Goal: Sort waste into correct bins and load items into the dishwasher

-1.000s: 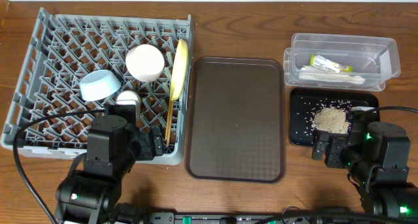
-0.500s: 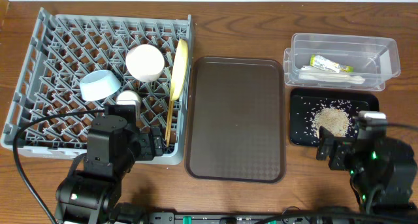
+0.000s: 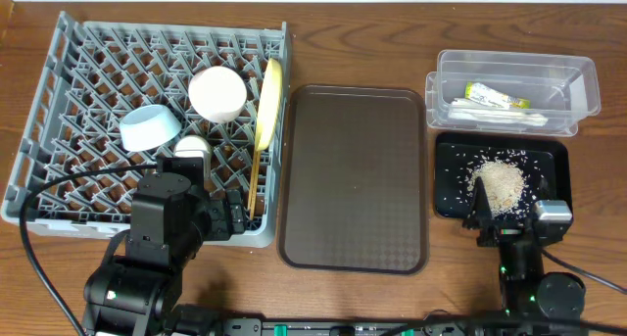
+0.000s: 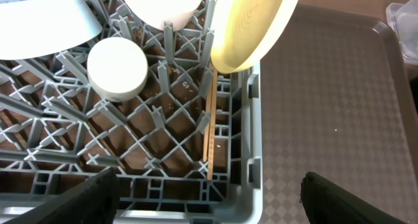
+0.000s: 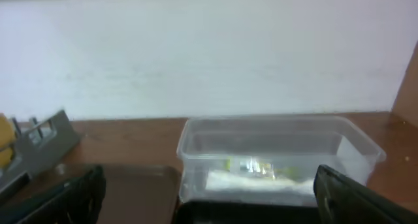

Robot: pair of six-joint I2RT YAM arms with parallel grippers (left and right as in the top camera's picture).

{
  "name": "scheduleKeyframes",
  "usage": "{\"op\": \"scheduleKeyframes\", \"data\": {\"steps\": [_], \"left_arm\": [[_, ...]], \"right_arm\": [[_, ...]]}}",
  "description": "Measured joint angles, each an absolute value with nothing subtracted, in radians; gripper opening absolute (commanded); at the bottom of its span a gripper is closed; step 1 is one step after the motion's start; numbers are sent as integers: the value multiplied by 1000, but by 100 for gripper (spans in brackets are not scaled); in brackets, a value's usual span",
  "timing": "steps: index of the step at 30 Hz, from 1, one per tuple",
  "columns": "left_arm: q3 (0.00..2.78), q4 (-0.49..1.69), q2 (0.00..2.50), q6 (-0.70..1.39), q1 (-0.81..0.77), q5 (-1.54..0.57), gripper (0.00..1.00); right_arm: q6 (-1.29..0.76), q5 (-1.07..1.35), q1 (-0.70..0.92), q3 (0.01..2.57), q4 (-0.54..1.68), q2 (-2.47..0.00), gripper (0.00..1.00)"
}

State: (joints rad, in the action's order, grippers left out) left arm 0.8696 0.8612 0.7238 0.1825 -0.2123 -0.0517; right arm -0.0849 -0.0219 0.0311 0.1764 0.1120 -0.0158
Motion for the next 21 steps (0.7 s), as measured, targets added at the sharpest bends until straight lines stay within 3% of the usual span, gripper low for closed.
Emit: {"op": "scheduleKeyframes", "data": {"steps": [6,11,13,21], "left_arm": [[869,862,724,183,-212,-52,91],[870,862,724,183,-212,-52,91],[870,862,724,183,-212,-52,91],[869,862,724,183,-212,-49,91]], "right_arm": [[-82,-22,31,26,-149,-11,99],[-43,-23,31,7,-78,-11,99],[-35,-22,31,14,57,-7,99],[-14,-18,31,7,70,-12,99]]}}
